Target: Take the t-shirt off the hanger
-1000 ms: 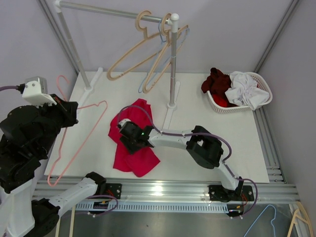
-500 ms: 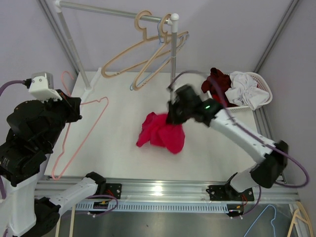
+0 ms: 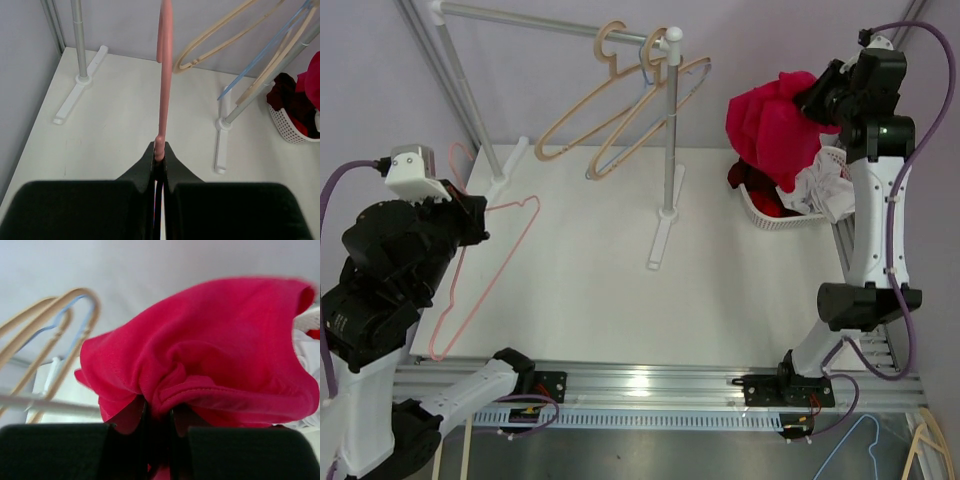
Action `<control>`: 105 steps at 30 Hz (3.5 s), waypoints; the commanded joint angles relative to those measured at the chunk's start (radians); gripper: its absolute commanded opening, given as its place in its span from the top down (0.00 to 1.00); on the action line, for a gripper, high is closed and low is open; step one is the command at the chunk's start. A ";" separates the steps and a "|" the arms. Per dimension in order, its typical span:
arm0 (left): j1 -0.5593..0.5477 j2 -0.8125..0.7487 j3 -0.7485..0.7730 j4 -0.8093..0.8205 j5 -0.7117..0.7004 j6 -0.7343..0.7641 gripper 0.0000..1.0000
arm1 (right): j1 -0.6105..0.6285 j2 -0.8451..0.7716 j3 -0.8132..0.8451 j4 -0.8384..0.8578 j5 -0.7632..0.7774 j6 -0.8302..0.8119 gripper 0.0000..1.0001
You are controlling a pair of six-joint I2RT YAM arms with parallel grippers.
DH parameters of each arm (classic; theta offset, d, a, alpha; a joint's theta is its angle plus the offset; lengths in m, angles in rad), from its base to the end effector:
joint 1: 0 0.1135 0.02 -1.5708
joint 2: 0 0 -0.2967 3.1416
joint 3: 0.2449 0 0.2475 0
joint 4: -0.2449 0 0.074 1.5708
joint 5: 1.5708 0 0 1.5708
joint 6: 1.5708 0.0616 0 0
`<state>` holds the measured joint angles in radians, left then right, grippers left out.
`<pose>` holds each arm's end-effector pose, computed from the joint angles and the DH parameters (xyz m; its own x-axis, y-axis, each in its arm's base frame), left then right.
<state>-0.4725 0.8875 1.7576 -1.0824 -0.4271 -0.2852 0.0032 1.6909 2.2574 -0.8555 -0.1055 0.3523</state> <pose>0.0728 -0.0086 0.5384 -0.1951 -0.1878 -0.9626 -0.0013 0.9815 -0.1913 0.3556 0.0076 0.5490 -0.3034 0.3422 -0.8893 0.0006 0.9334 0.3589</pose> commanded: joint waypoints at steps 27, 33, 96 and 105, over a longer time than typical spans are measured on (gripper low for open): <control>0.288 0.251 0.141 0.245 0.145 0.035 0.99 | -0.169 0.558 -0.433 0.151 0.213 0.080 0.86; 0.333 0.300 0.143 0.364 0.133 0.098 0.99 | -0.172 0.445 -0.320 0.046 0.282 0.040 0.52; 0.270 0.893 0.477 0.912 0.662 0.124 0.99 | 0.021 -0.103 -0.403 0.177 0.093 -0.033 0.07; 0.227 0.944 0.504 0.871 0.613 0.167 0.99 | 0.035 -0.123 -0.430 0.199 0.078 -0.024 0.07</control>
<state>-0.2359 1.8408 2.2444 -0.2310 0.2119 -0.1455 0.0326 1.6081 1.8313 -0.7021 -0.0208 0.3355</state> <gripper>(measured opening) 0.035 0.927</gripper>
